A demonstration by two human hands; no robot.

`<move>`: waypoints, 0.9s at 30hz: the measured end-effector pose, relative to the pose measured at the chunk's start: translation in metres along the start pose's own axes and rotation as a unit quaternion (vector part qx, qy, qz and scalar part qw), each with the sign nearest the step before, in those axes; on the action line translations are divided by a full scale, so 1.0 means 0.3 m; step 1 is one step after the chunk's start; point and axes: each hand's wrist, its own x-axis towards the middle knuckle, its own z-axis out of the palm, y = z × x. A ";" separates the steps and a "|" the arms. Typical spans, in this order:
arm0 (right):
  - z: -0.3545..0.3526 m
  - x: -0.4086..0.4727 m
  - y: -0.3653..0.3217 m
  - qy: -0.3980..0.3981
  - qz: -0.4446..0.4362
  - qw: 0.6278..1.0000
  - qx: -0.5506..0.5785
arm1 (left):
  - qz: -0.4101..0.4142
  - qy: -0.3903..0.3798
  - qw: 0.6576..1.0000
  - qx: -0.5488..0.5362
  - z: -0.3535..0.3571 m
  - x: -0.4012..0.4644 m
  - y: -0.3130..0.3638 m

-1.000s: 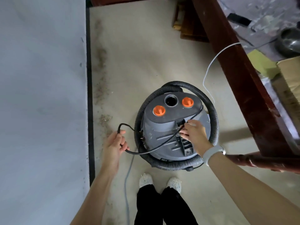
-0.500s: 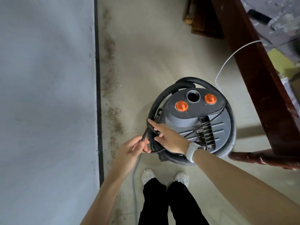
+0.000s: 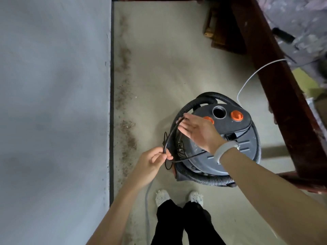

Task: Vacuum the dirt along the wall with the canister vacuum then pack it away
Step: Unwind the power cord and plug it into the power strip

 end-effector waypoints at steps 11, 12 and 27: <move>0.196 0.026 -0.290 0.052 -0.104 0.971 -0.208 | -0.025 0.010 0.980 0.199 -0.111 0.183 0.164; 0.203 0.030 -0.315 0.064 -0.131 0.951 -0.272 | -0.018 0.034 0.975 0.221 -0.126 0.211 0.188; 0.415 0.394 -0.850 0.054 -0.354 0.682 -0.637 | 0.182 0.012 0.904 0.386 -0.279 1.026 0.813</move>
